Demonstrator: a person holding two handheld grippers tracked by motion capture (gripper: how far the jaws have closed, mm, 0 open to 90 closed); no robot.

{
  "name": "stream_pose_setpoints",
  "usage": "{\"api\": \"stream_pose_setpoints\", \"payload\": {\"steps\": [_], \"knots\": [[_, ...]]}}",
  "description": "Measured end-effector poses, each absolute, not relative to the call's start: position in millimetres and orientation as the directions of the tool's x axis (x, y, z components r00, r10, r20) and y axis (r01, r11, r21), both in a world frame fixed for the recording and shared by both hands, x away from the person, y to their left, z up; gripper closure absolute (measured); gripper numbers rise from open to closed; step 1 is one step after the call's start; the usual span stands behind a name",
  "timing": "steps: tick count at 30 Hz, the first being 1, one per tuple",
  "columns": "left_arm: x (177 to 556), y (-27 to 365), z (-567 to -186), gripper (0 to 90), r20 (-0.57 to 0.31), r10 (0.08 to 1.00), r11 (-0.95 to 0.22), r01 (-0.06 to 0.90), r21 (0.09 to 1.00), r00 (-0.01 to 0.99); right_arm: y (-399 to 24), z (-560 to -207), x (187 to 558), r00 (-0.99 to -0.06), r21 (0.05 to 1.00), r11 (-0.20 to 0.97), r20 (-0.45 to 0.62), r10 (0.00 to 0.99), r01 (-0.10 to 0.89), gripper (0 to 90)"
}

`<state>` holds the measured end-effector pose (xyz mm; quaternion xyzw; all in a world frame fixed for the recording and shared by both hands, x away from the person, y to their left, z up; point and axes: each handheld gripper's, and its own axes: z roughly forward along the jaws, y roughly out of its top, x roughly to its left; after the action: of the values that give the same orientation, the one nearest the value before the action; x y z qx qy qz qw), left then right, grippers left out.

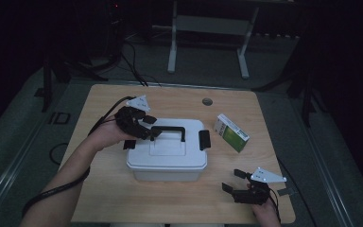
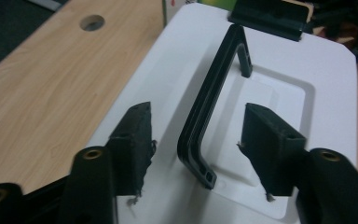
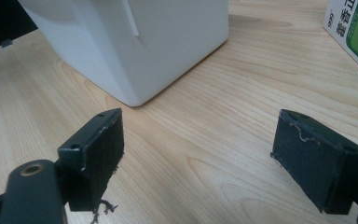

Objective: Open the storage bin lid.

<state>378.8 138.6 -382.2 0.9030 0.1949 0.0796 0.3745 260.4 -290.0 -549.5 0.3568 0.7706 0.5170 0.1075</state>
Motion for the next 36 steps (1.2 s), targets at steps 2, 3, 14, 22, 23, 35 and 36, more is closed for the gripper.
{"api": "stream_pose_setpoints", "payload": {"steps": [2, 3, 14, 22, 23, 35, 36], "knots": [[382, 133, -380, 46.4, 0.012, 0.388, -0.688, 0.281, 0.669, 0.921, -291, -550, 260, -0.721, 0.873, 0.207, 0.208, 0.661, 0.442, 16.2], [383, 130, -379, 48.6, 0.017, 0.378, -0.704, 0.276, 0.654, 0.926, -291, -550, 261, -0.720, 0.872, 0.206, 0.210, 0.662, 0.444, 16.2], [388, 112, -376, 64.4, 0.027, 0.307, -0.769, 0.231, 0.596, 0.951, -292, -551, 261, -0.718, 0.871, 0.201, 0.216, 0.662, 0.448, 16.2], [386, 106, -381, 73.3, 0.023, 0.259, -0.792, 0.199, 0.578, 0.966, -293, -551, 262, -0.716, 0.870, 0.195, 0.224, 0.661, 0.452, 16.2], [386, 105, -382, 75.2, 0.003, 0.252, -0.797, 0.206, 0.568, 0.968, -293, -551, 262, -0.717, 0.871, 0.194, 0.225, 0.660, 0.452, 16.2], [383, 103, -381, 82.8, 0.020, 0.164, -0.824, 0.126, 0.552, 0.986, -294, -552, 262, -0.716, 0.870, 0.191, 0.229, 0.659, 0.454, 16.3], [382, 103, -381, 83.3, 0.026, 0.160, -0.825, 0.119, 0.552, 0.987, -294, -552, 262, -0.716, 0.870, 0.190, 0.230, 0.659, 0.455, 16.3]]}}
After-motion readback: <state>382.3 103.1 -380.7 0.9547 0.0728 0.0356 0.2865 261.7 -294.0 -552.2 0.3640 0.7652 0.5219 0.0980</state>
